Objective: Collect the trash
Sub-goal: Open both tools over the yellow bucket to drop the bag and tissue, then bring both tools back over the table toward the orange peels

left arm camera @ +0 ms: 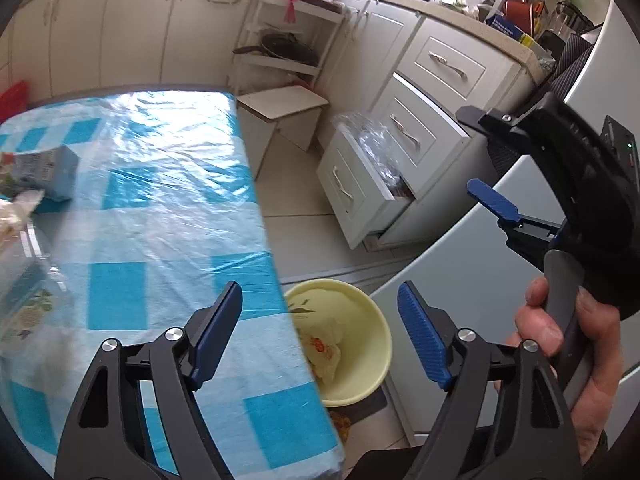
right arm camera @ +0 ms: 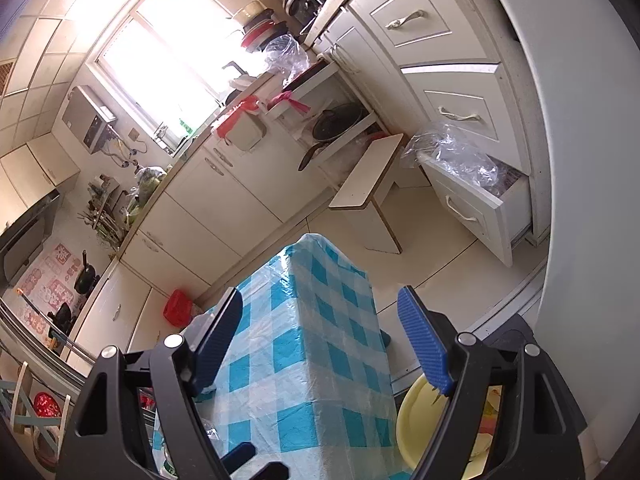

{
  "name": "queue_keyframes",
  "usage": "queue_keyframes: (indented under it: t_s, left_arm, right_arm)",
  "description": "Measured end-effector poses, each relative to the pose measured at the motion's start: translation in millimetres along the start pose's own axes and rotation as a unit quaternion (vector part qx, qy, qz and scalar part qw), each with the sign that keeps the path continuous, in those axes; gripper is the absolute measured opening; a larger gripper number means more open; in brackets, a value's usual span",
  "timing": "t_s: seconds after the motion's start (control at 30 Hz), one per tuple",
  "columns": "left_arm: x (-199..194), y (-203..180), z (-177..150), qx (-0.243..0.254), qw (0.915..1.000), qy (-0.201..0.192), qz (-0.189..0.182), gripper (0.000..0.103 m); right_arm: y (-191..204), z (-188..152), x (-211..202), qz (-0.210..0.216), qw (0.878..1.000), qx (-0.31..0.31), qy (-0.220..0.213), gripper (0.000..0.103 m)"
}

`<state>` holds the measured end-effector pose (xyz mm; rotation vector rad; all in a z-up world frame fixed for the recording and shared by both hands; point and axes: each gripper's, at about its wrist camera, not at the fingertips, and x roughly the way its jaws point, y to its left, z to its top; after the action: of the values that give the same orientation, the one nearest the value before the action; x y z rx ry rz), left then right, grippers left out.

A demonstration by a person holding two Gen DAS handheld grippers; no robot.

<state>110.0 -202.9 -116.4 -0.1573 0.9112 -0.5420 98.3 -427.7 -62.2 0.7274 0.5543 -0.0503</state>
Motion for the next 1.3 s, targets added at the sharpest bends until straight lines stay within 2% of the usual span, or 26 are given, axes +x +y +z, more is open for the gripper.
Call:
queue_keyframes:
  t_s: [0.1, 0.2, 0.37, 0.47, 0.6, 0.77, 1.03, 1.3]
  left_arm:
    - [-46, 22, 3, 0.003, 0.9986, -0.037, 0.039, 0.086]
    - [-94, 48, 6, 0.002, 0.9934, -0.082, 0.081, 0.090]
    - [-168, 108, 1, -0.050, 0.9755, -0.157, 0.147, 0.094]
    - [-200, 140, -7, -0.068, 0.9662, -0.175, 0.177, 0.094]
    - [-234, 176, -18, -0.074, 0.9551, -0.185, 0.219, 0.095]
    - [-257, 209, -30, -0.095, 0.9487, -0.197, 0.228, 0.095]
    - [-242, 237, -45, -0.106, 0.9586, -0.162, 0.209, 0.095]
    - [-229, 257, -53, -0.139, 0.9635, -0.145, 0.177, 0.095]
  right_arm:
    - [20, -8, 6, 0.008, 1.000, -0.022, 0.008, 0.077]
    - [44, -18, 12, 0.016, 0.998, -0.051, 0.015, 0.078]
    - [90, -35, 16, 0.026, 0.994, -0.109, 0.008, 0.083]
    - [111, -45, 14, 0.026, 0.990, -0.142, -0.007, 0.088]
    - [125, -59, 12, 0.023, 0.985, -0.170, -0.014, 0.089]
    - [130, -76, 13, 0.019, 0.985, -0.171, -0.003, 0.089]
    - [159, -97, 32, 0.012, 0.977, -0.214, 0.013, 0.091]
    - [174, -113, 48, 0.003, 0.970, -0.242, 0.027, 0.092]
